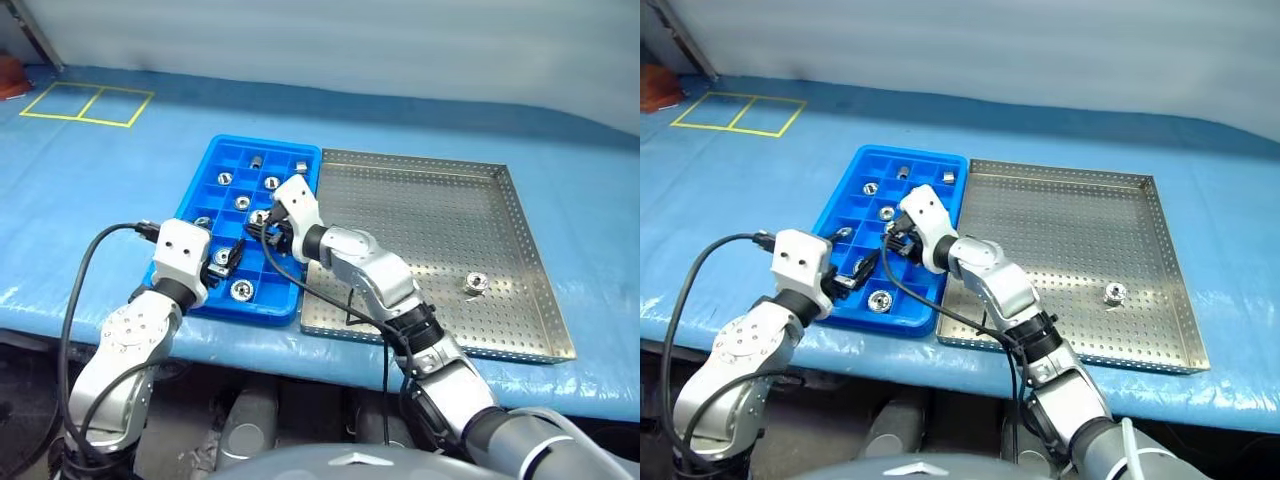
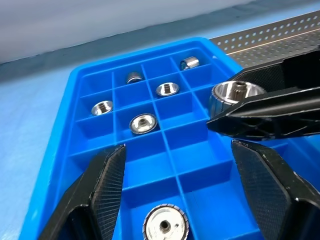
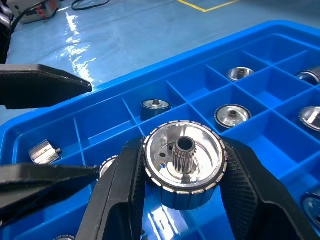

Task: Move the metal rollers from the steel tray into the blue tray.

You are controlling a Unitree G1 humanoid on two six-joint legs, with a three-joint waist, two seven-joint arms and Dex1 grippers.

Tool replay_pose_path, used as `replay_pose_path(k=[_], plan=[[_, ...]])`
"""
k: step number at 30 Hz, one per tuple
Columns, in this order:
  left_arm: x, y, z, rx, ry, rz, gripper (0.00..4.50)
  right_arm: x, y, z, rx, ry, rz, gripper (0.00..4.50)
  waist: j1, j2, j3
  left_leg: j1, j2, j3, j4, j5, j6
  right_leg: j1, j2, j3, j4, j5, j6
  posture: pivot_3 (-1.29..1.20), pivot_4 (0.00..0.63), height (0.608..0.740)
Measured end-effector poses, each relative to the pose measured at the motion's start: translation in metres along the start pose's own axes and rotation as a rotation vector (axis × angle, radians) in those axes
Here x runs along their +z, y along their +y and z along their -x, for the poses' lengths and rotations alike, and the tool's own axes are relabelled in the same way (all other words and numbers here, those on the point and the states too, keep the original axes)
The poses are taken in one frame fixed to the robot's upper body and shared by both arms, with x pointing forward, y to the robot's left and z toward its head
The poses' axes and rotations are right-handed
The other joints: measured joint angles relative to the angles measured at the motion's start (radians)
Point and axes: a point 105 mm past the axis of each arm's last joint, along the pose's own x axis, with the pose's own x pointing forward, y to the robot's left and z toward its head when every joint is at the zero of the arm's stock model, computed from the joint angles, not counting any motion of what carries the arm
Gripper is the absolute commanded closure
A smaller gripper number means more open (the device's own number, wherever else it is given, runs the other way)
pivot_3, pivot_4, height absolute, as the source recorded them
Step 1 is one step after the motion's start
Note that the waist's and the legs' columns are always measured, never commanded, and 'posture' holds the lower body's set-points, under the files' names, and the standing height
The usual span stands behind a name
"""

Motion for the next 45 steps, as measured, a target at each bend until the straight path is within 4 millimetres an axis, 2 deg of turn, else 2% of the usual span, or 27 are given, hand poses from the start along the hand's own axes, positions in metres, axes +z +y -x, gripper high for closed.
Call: replay_pose_path(k=[7, 10, 14, 21, 25, 30, 36, 41, 45], plan=[[-0.001, -0.010, 0.008, -0.029, 0.003, -0.010, 0.86, -0.018, -0.009, -0.010, -0.015, 0.045, 0.010, 2.79, 0.051, 0.000, 0.000, 0.000, 0.000, 0.000, -0.001, 0.000, -0.002, -0.001, 0.000, 0.000, 0.000, 0.000, -0.001, 0.48, 0.150, 0.740], [-0.001, -0.012, 0.008, -0.035, 0.003, -0.011, 0.86, -0.022, -0.012, -0.011, -0.024, 0.062, 0.014, 1.79, 0.061, 0.000, 0.000, 0.000, 0.000, 0.000, -0.001, 0.000, -0.004, -0.001, 0.000, 0.000, 0.000, 0.000, -0.001, 0.46, 0.150, 0.740], [0.004, -0.014, 0.005, -0.055, -0.014, -0.017, 0.86, -0.018, -0.019, -0.008, -0.053, 0.040, 0.028, 0.50, 0.065, 0.000, 0.000, 0.000, 0.000, 0.000, -0.001, 0.000, -0.006, -0.001, 0.000, -0.001, 0.000, -0.001, -0.001, 0.43, 0.150, 0.740], [0.005, -0.023, -0.004, -0.114, -0.018, -0.019, 0.86, -0.012, -0.029, 0.005, -0.114, 0.000, 0.052, 0.50, 0.052, 0.000, 0.000, -0.001, 0.001, 0.000, -0.001, 0.000, -0.007, -0.001, 0.000, -0.001, -0.001, -0.001, -0.001, 0.37, 0.150, 0.740], [0.009, -0.027, -0.006, -0.143, -0.032, -0.021, 0.86, -0.002, -0.030, 0.015, -0.131, -0.045, 0.072, 0.50, 0.043, 0.000, 0.000, 0.000, 0.001, 0.000, -0.001, 0.000, -0.007, -0.001, 0.000, -0.001, 0.000, -0.001, -0.001, 0.35, 0.150, 0.740], [0.009, -0.035, -0.010, -0.194, -0.032, -0.012, 0.86, -0.002, -0.040, 0.041, -0.195, -0.048, 0.096, 0.50, 0.038, 0.000, 0.000, -0.001, 0.001, 0.000, -0.001, 0.000, -0.007, -0.001, 0.000, -0.001, -0.001, -0.001, -0.001, 0.33, 0.150, 0.740], [0.014, -0.056, -0.020, -0.299, -0.057, 0.017, 0.86, -0.014, -0.073, 0.091, -0.410, 0.019, 0.108, 0.50, 0.030, 0.000, 0.000, -0.001, 0.001, 0.001, 0.000, 0.000, -0.007, -0.001, 0.000, -0.001, -0.001, -0.001, -0.001, 0.26, 0.150, 0.740], [0.022, -0.079, -0.028, -0.421, -0.083, 0.042, 0.86, -0.030, -0.096, 0.132, -0.608, 0.123, 0.111, 0.50, 0.001, 0.000, 0.000, -0.001, 0.001, 0.001, 0.000, 0.000, -0.007, -0.001, 0.000, 0.000, -0.001, -0.001, -0.001, 0.18, 0.150, 0.740], [0.024, -0.095, -0.038, -0.509, -0.086, 0.054, 0.86, -0.040, -0.104, 0.154, -0.741, 0.178, 0.071, 0.50, -0.035, 0.000, 0.000, -0.001, 0.001, 0.001, 0.001, 0.000, -0.007, -0.001, 0.000, 0.000, 0.000, -0.001, -0.001, 0.14, 0.150, 0.740]])
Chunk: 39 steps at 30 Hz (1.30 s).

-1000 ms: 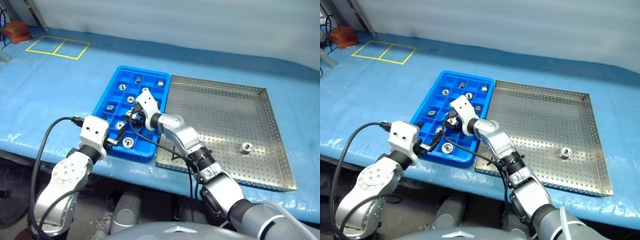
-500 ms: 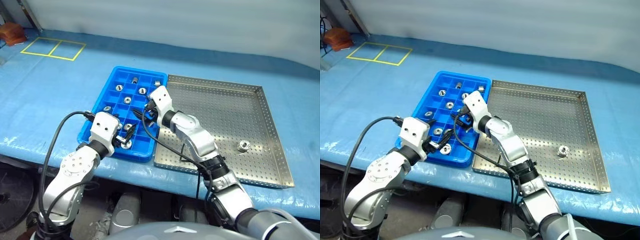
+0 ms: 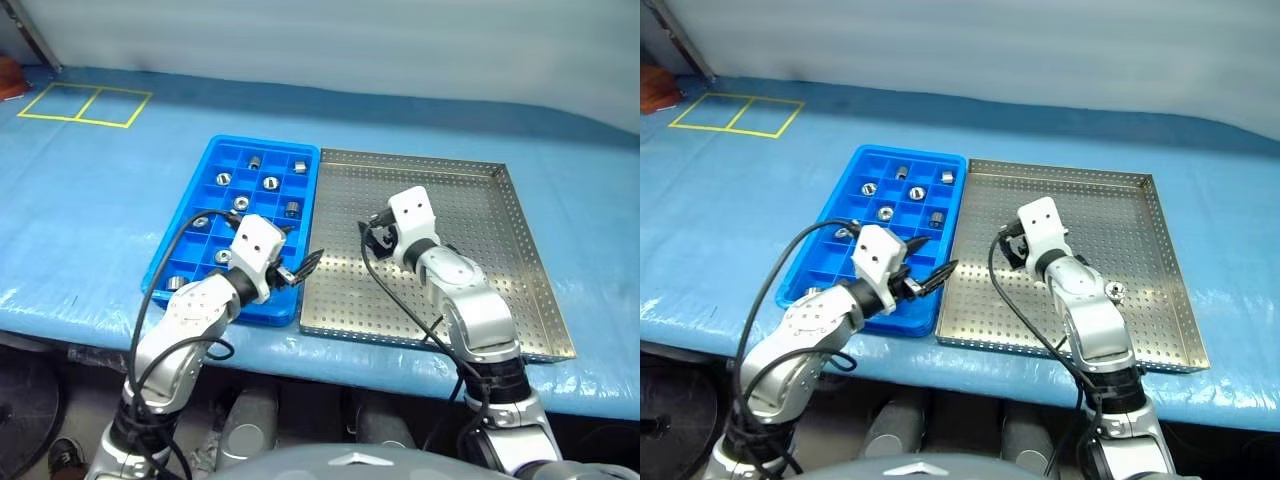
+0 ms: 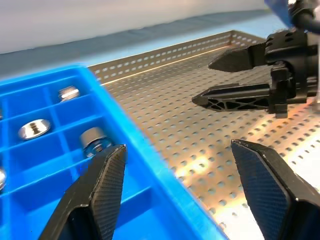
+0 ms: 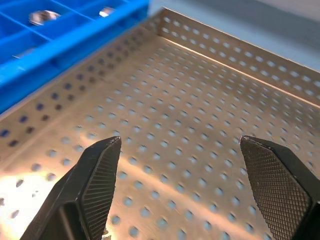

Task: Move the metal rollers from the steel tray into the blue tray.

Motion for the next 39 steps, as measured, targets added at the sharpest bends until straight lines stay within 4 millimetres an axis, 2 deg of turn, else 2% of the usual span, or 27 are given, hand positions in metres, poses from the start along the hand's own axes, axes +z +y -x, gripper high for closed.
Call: replay_pose_path(k=[7, 12, 15, 24, 29, 33, 36, 39], plan=[[0.002, -0.013, -0.014, -0.117, -0.008, 0.018, 0.86, -0.021, -0.028, 0.015, -0.237, 0.101, 0.034, 0.50, -0.055, 0.000, 0.000, 0.000, 0.000, 0.000, 0.000, 0.000, 0.000, 0.000, 0.000, 0.000, 0.001, 0.000, 0.000, 0.11, 0.150, 0.740], [0.000, -0.021, -0.016, -0.164, -0.003, 0.025, 0.86, -0.033, -0.057, 0.028, -0.435, 0.144, 0.004, 0.50, -0.065, 0.000, 0.000, 0.000, 0.000, 0.000, 0.001, 0.000, 0.000, 0.001, 0.000, 0.001, 0.001, 0.000, 0.001, 0.12, 0.150, 0.740], [-0.004, -0.023, -0.018, -0.178, 0.008, 0.038, 0.86, -0.042, -0.067, 0.035, -0.504, 0.177, -0.020, 0.50, -0.068, 0.000, 0.000, 0.000, 0.000, 0.000, 0.002, 0.000, 0.000, 0.001, 0.000, 0.001, 0.001, 0.000, 0.001, 0.12, 0.150, 0.740], [-0.006, -0.024, -0.019, -0.186, 0.009, 0.041, 0.86, -0.056, -0.060, 0.036, -0.517, 0.214, -0.144, 0.50, -0.081, 0.000, 0.000, 0.001, 0.000, 0.000, 0.002, 0.000, 0.000, 0.001, 0.000, 0.001, 0.001, 0.001, 0.001, 0.12, 0.150, 0.740], [-0.006, -0.024, -0.019, -0.185, 0.010, 0.040, 0.86, -0.072, -0.053, 0.040, -0.523, 0.265, -0.222, 0.50, -0.081, 0.001, 0.000, 0.000, 0.000, 0.000, 0.002, 0.000, 0.000, 0.001, 0.000, 0.001, 0.001, 0.001, 0.001, 0.12, 0.150, 0.740], [-0.006, -0.024, -0.019, -0.184, 0.010, 0.039, 0.86, -0.075, -0.054, 0.041, -0.536, 0.273, -0.249, 0.50, -0.081, 0.001, 0.000, 0.001, 0.000, 0.000, 0.002, 0.000, 0.000, 0.001, 0.000, 0.001, 0.001, 0.001, 0.001, 0.12, 0.150, 0.740], [-0.006, -0.023, -0.019, -0.182, 0.011, 0.039, 0.86, -0.076, -0.055, 0.042, -0.536, 0.274, -0.263, 1.06, -0.081, 0.001, -0.001, 0.001, 0.000, 0.000, 0.002, 0.000, 0.000, 0.001, 0.000, 0.001, 0.001, 0.001, 0.001, 0.12, 0.150, 0.740], [-0.007, -0.022, -0.019, -0.166, 0.010, 0.042, 0.86, -0.077, -0.053, 0.040, -0.527, 0.275, -0.272, 2.08, -0.081, 0.001, -0.001, 0.001, 0.000, 0.000, 0.002, 0.000, 0.000, 0.001, 0.000, 0.001, 0.001, 0.001, 0.001, 0.12, 0.150, 0.740]])
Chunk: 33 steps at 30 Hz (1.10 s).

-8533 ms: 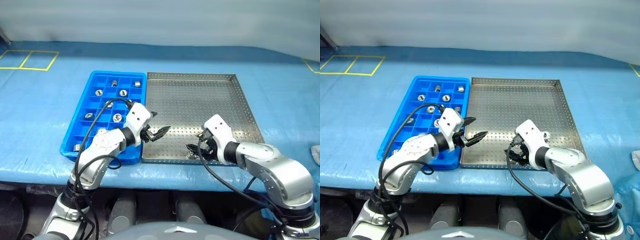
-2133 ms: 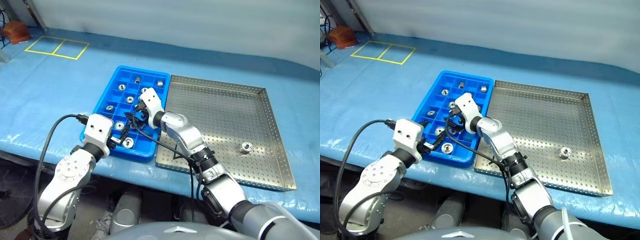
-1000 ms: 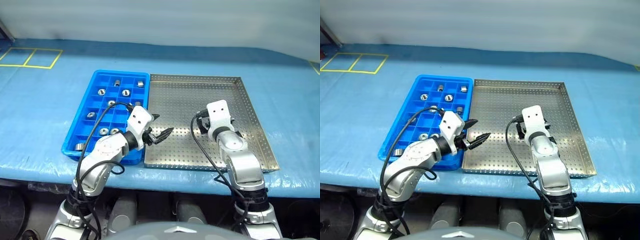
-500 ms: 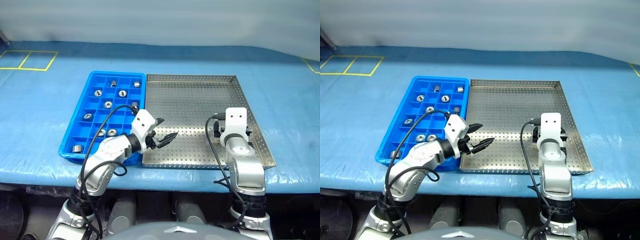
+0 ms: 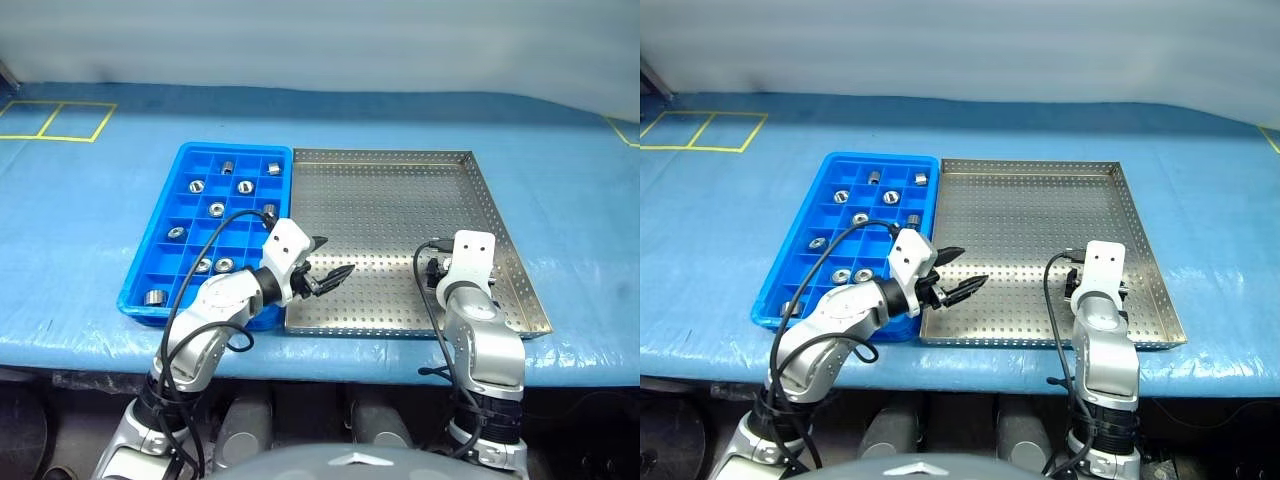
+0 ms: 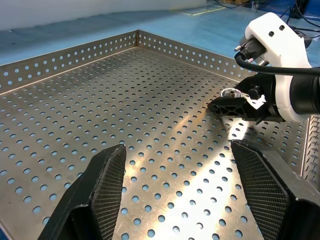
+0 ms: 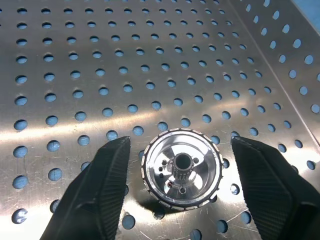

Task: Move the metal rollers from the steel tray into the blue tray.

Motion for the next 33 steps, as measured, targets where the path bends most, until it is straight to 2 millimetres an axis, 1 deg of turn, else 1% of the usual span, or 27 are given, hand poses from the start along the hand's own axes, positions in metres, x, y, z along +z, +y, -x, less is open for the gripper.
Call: replay_pose_path(k=[2, 3, 7, 10, 11, 12, 13, 15, 18, 20, 21, 22, 25, 29, 33], plan=[[-0.001, 0.001, 0.000, 0.008, 0.001, 0.002, 0.86, 0.000, 0.001, 0.000, 0.002, 0.001, 0.001, 2.72, 0.000, 0.000, 0.000, 0.000, 0.000, 0.000, 0.000, 0.000, 0.000, 0.000, 0.000, 0.000, 0.000, 0.000, 0.000, 0.13, 0.150, 0.740], [-0.001, 0.001, 0.001, 0.011, 0.002, 0.003, 0.86, 0.000, 0.001, 0.000, 0.003, 0.000, 0.002, 2.81, 0.000, 0.000, 0.000, 0.000, 0.000, 0.000, 0.000, 0.000, 0.000, 0.000, 0.000, 0.000, 0.000, 0.000, 0.000, 0.13, 0.150, 0.740], [-0.003, 0.003, 0.002, 0.031, 0.008, 0.007, 0.86, 0.000, 0.004, -0.001, 0.011, -0.001, 0.006, 2.81, -0.001, 0.000, 0.000, 0.001, 0.000, 0.000, 0.000, 0.000, 0.000, 0.000, 0.000, 0.000, 0.000, 0.000, 0.000, 0.15, 0.150, 0.740], [-0.007, 0.008, 0.006, 0.055, 0.019, 0.015, 0.86, 0.001, 0.006, -0.001, 0.021, -0.011, 0.007, 2.81, -0.003, 0.000, 0.000, 0.001, 0.000, 0.000, 0.000, 0.000, 0.000, 0.000, 0.000, 0.000, 0.001, 0.000, 0.000, 0.16, 0.150, 0.740], [-0.008, 0.011, 0.009, 0.073, 0.024, 0.015, 0.86, 0.004, 0.011, -0.001, 0.056, -0.025, 0.010, 2.81, -0.005, 0.000, 0.000, 0.001, 0.001, 0.000, 0.000, 0.000, 0.000, 0.000, 0.000, 0.000, 0.001, 0.000, 0.000, 0.16, 0.150, 0.740], [-0.009, 0.014, 0.012, 0.089, 0.026, 0.015, 0.86, 0.006, 0.017, -0.001, 0.089, -0.039, 0.012, 2.81, -0.005, 0.001, 0.000, 0.001, 0.001, 0.000, 0.000, 0.000, 0.000, 0.000, 0.001, 0.000, 0.001, 0.000, 0.000, 0.16, 0.150, 0.740], [-0.008, 0.019, 0.016, 0.121, 0.022, 0.014, 0.86, 0.012, 0.028, 0.001, 0.148, -0.065, 0.017, 2.81, -0.006, 0.001, 0.000, 0.001, 0.001, 0.000, 0.000, 0.000, 0.000, 0.000, 0.001, 0.000, 0.001, 0.000, 0.000, 0.17, 0.150, 0.740], [-0.003, 0.032, 0.025, 0.216, 0.003, 0.012, 0.86, 0.030, 0.053, 0.007, 0.278, -0.138, 0.049, 2.81, -0.003, 0.001, 0.000, 0.001, 0.001, 0.000, 0.000, 0.000, 0.000, 0.000, 0.001, 0.000, 0.001, 0.000, 0.000, 0.19, 0.150, 0.740], [0.001, 0.055, 0.040, 0.372, -0.016, 0.019, 0.86, 0.051, 0.077, 0.018, 0.417, -0.229, 0.086, 2.81, 0.006, 0.001, 0.000, 0.001, 0.001, -0.001, 0.000, 0.000, 0.000, 0.000, 0.001, 0.000, 0.000, 0.000, 0.000, 0.22, 0.150, 0.740], [0.002, 0.066, 0.052, 0.460, -0.008, 0.006, 0.86, 0.058, 0.090, 0.025, 0.494, -0.262, 0.107, 2.81, 0.014, 0.001, 0.000, 0.000, 0.001, -0.001, -0.001, 0.000, 0.000, 0.000, 0.001, 0.000, -0.001, 0.000, 0.000, 0.23, 0.150, 0.740], [0.002, 0.073, 0.060, 0.516, -0.003, -0.002, 0.86, 0.061, 0.101, 0.030, 0.554, -0.281, 0.124, 2.81, 0.018, 0.001, 0.000, 0.000, 0.000, -0.001, -0.001, 0.000, 0.000, 0.000, 0.001, 0.000, -0.001, 0.000, 0.000, 0.24, 0.150, 0.740], [0.002, 0.076, 0.063, 0.537, -0.004, -0.006, 0.86, 0.063, 0.105, 0.033, 0.582, -0.290, 0.131, 2.81, 0.021, 0.001, 0.000, 0.000, 0.000, -0.001, -0.001, 0.000, 0.000, 0.000, 0.001, 0.000, -0.001, 0.000, 0.000, 0.25, 0.150, 0.740], [0.005, 0.082, 0.078, 0.619, 0.015, -0.043, 0.86, 0.068, 0.134, 0.051, 0.744, -0.326, 0.187, 2.81, 0.032, 0.001, 0.000, 0.001, 0.001, -0.001, -0.002, 0.000, 0.000, 0.000, 0.001, -0.001, 0.000, 0.000, 0.000, 0.27, 0.150, 0.740], [0.007, 0.087, 0.090, 0.683, 0.022, -0.059, 0.86, 0.064, 0.161, 0.071, 0.895, -0.347, 0.255, 2.81, 0.049, 0.001, 0.000, 0.001, 0.001, -0.001, -0.002, 0.000, 0.000, 0.000, 0.001, -0.001, 0.000, 0.000, 0.000, 0.29, 0.150, 0.740], [0.000, 0.090, 0.097, 0.724, 0.054, -0.054, 0.86, 0.062, 0.179, 0.080, 0.978, -0.358, 0.298, 2.81, 0.059, 0.000, 0.000, 0.001, 0.001, -0.001, -0.001, 0.000, 0.000, 0.000, 0.001, -0.001, -0.001, 0.000, 0.000, 0.30, 0.150, 0.740]])
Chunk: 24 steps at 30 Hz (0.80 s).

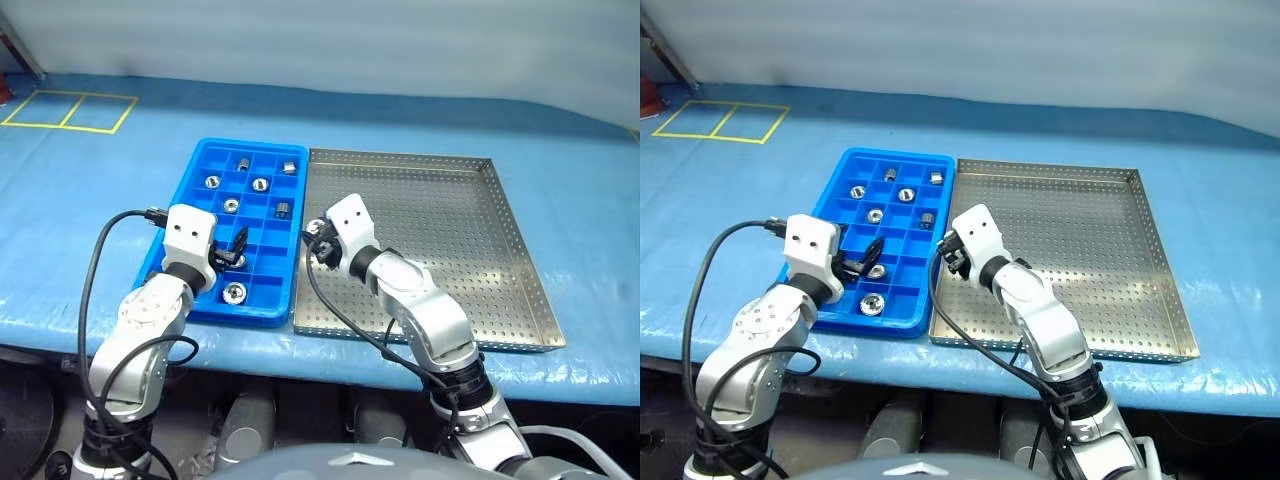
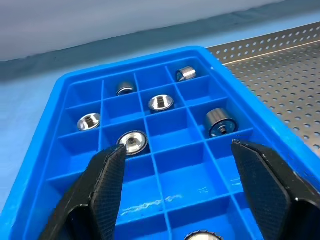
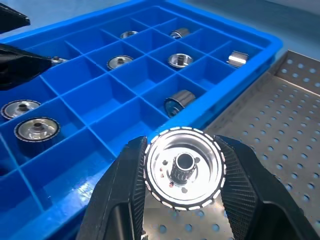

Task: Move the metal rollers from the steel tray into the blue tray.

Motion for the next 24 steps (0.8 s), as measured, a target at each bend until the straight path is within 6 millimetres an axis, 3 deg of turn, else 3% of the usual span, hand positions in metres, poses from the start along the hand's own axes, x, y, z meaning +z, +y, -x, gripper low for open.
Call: replay_pose_path(k=[8, 16, 24], plan=[[-0.011, 0.000, 0.005, -0.034, 0.063, -0.030, 0.86, 0.017, 0.014, -0.022, 0.114, -0.059, 0.064, 2.81, 0.009, 0.000, 0.000, 0.000, 0.000, 0.000, -0.001, 0.000, 0.000, 0.000, 0.000, 0.000, 0.000, 0.000, 0.000, 0.31, 0.150, 0.740], [-0.015, -0.008, 0.011, -0.090, 0.079, -0.045, 0.86, 0.006, 0.011, -0.042, 0.152, -0.025, 0.072, 2.81, 0.023, 0.000, 0.000, 0.000, 0.000, 0.000, -0.001, 0.000, 0.000, 0.000, 0.000, 0.000, 0.000, 0.000, 0.000, 0.34, 0.150, 0.740], [-0.019, -0.009, 0.013, -0.093, 0.093, -0.038, 0.86, -0.006, 0.007, -0.049, 0.145, -0.002, 0.068, 2.81, 0.038, 0.000, 0.000, 0.000, 0.000, 0.000, -0.001, 0.000, 0.000, -0.001, 0.000, 0.000, 0.000, 0.000, 0.000, 0.34, 0.150, 0.740]])
